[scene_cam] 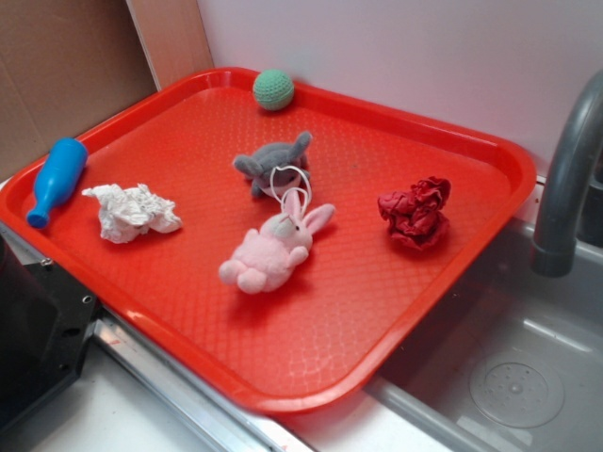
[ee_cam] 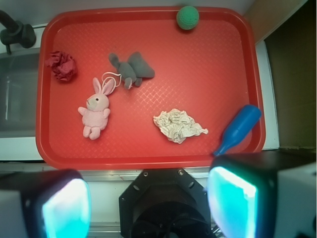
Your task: Grab the red paper.
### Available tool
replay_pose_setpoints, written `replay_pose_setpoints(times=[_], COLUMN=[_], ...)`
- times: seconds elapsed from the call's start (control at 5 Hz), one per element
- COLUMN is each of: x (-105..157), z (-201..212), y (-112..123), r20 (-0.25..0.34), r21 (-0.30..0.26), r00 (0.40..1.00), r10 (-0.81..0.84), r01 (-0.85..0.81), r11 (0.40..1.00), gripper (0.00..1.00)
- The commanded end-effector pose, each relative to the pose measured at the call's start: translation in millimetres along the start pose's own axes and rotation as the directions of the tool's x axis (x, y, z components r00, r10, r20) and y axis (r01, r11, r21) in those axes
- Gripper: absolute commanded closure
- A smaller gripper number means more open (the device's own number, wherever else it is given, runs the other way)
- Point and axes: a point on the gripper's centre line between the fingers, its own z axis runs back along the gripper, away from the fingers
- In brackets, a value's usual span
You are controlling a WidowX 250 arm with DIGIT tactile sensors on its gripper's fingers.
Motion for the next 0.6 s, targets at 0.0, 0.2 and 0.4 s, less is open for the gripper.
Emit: replay_pose_setpoints(times=[0.0, 0.2, 0.4], x=[0, 34, 60], z=[0, -27, -52], y=[0, -46, -79], r20=[0.0, 0.114, 0.235], r21=[0.0, -0.034, -0.078], r00=[1.0, 0.98, 0.941], r10=[0.0, -0.165, -0.242], r01=[0.0, 0.169, 0.266], r11=[1.0, 0.985, 0.961], gripper=[0.0, 0.0, 0.0])
